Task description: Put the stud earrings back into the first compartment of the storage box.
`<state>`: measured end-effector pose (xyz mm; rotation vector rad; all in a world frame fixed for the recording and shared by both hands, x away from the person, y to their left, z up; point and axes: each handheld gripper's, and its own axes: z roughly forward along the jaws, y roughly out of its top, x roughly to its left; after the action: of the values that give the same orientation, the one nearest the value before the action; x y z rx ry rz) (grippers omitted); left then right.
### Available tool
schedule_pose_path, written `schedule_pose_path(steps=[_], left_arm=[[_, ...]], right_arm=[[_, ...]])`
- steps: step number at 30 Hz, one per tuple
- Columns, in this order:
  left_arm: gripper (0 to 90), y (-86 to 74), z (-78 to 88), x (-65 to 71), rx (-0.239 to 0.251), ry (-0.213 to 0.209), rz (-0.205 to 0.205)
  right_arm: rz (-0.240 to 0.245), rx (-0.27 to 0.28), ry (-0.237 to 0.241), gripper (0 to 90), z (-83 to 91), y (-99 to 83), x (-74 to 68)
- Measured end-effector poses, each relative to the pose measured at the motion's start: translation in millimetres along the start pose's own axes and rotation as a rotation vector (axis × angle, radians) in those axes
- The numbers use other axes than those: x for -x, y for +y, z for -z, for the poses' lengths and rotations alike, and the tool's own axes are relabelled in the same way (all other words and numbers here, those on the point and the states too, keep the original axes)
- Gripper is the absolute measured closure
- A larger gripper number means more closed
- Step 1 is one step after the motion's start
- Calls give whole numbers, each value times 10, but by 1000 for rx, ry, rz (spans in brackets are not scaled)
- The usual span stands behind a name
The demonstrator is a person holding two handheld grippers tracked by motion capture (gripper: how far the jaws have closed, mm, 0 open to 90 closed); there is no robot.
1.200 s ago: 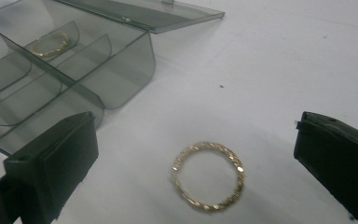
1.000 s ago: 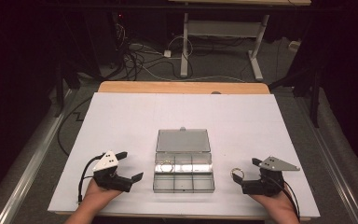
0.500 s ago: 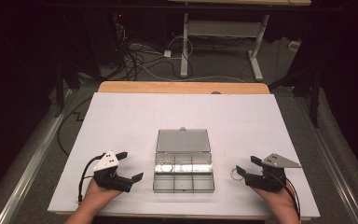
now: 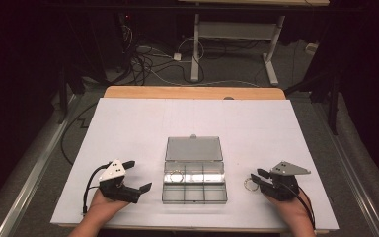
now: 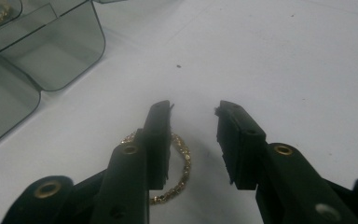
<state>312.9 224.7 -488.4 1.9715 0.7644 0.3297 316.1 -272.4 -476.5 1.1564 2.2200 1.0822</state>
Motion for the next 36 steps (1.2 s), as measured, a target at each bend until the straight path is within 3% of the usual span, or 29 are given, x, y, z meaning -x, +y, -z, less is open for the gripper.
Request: schedule_pose_path(steps=[11,17,30,36], left_arm=[[0,0,1,0,0,0,0],[0,-1,0,1,0,1,1],[0,-1,1,1,0,2,1],[0,-1,1,-1,0,1,2]], right_arm=[[58,-62,15,698,-86,19,-52],[91,-67,13,744,-95,16,-79],[102,-68,30,866,-100,12,-86],[99,-66,35,876,-100,12,-83]])
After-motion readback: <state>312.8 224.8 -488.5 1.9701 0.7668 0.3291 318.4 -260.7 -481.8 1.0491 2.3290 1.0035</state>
